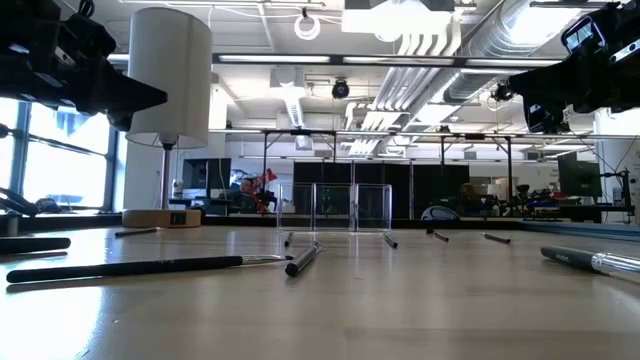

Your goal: Put items in baskets/containers

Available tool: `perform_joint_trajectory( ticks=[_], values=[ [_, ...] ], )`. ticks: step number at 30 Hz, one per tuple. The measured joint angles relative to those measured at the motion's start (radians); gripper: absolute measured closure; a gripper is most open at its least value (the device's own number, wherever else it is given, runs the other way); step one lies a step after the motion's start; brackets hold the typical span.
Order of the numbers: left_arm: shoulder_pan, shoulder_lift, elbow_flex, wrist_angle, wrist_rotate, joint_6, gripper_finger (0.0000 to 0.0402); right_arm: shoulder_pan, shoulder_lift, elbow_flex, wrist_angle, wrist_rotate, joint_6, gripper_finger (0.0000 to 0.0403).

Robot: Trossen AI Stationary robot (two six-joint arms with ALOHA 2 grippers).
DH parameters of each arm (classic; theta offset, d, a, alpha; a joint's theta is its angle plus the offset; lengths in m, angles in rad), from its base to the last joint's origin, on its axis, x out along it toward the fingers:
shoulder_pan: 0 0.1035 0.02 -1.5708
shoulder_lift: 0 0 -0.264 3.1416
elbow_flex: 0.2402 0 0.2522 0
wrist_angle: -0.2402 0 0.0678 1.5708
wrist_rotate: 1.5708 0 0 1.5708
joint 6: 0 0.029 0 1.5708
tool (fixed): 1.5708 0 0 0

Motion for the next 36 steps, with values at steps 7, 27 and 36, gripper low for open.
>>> perform_joint_trajectory(
  ticks=[7,27,36],
  values=[
    [0.0,0.0,0.0,0.0,0.0,0.0,0.04,0.0,0.0,0.0,0.0,0.0,0.0,0.0402],
    [0.0,0.087,0.013,0.088,-0.109,0.001,0.0401,0.0,0.0,0.0,0.0,0.0,0.0,0.0402],
    [-0.001,0.475,0.221,0.106,-0.34,-0.011,0.0401,0.0,0.0,0.0,0.0,0.0,0.0,0.0402]
  ],
)
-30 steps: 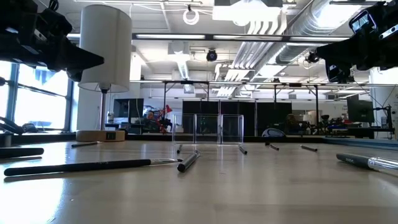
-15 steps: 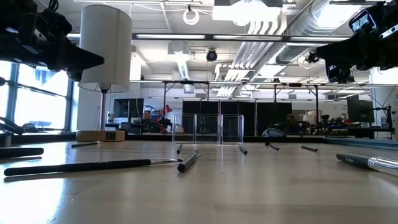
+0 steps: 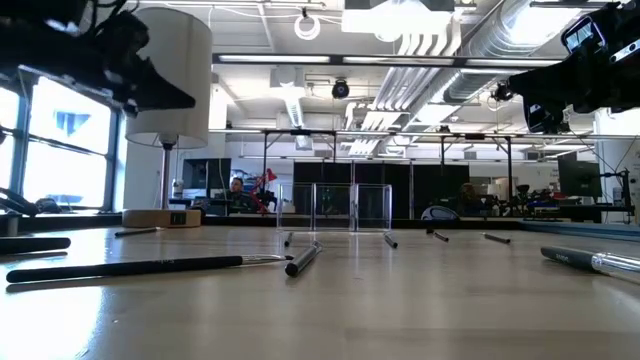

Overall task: Put items in baskets/containers
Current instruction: Put the left black liner brush into the transparent organizer

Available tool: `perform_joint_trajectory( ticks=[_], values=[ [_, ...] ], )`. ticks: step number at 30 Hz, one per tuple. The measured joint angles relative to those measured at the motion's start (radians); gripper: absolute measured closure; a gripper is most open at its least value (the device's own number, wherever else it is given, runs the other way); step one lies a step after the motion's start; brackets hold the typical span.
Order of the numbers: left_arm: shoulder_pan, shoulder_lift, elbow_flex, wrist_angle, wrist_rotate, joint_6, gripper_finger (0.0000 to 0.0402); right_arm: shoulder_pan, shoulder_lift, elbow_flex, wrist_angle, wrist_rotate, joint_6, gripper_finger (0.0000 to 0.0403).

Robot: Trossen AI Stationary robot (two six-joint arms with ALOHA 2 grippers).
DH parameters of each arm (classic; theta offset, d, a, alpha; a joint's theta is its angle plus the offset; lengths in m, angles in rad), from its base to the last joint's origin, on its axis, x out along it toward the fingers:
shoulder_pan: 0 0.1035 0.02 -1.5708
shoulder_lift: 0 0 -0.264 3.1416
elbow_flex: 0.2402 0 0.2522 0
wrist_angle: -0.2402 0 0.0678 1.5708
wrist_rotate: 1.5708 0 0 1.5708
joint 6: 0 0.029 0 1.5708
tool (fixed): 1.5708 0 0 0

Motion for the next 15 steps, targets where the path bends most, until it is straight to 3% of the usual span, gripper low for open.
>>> perform_joint_trajectory(
  ticks=[6,10,15],
  values=[
    [0.0,0.249,0.186,-0.116,-0.214,-0.154,0.0401,0.0,0.0,0.0,0.0,0.0,0.0,0.0402],
    [0.001,0.379,0.319,-0.354,-0.314,-0.439,0.0402,0.0,0.0,0.0,0.0,0.0,0.0,0.0402],
    [0.001,0.515,0.423,-0.627,-0.316,-0.867,0.0401,0.0,0.0,0.0,0.0,0.0,0.0,0.0402]
  ],
)
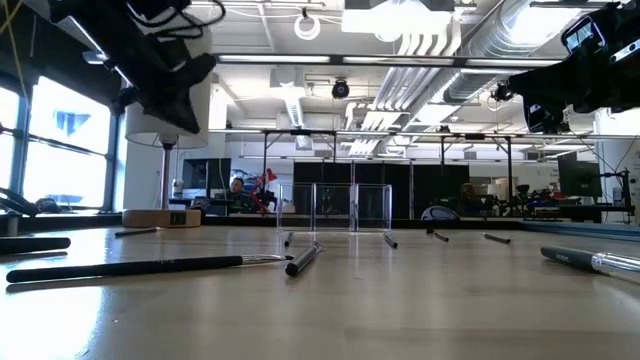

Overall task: Put items in baskets/containers
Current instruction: Put the left black liner brush into the transparent organizer

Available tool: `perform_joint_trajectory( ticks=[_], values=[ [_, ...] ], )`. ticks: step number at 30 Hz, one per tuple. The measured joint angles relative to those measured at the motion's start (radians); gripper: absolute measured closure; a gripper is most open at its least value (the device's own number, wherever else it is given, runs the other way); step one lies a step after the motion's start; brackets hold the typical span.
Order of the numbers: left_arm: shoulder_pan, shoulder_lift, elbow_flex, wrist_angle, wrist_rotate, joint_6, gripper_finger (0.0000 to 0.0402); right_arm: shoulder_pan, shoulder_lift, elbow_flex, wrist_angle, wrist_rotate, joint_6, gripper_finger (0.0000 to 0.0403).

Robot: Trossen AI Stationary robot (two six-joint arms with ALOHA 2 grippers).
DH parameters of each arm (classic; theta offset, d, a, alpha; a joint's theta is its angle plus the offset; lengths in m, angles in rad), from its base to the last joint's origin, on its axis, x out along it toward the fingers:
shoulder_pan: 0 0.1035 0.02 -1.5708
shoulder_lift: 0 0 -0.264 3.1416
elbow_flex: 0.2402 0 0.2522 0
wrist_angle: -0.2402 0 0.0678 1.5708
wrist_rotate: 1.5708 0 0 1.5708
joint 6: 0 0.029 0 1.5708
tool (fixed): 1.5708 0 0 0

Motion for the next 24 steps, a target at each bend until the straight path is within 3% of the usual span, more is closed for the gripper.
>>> perform_joint_trajectory(
  ticks=[5,11,24],
  values=[
    [0.0,0.102,0.006,-0.072,0.072,-0.181,0.0401,0.0,0.0,0.0,0.0,0.0,0.0,0.0402],
    [0.001,0.227,0.005,-0.081,0.1,-0.223,0.0395,0.0,0.0,0.0,0.001,0.0,0.0,0.0402],
    [0.202,0.369,0.004,-0.13,0.215,-0.269,0.0287,0.0,0.0,0.0,0.003,0.0,0.0,0.0402]
  ],
)
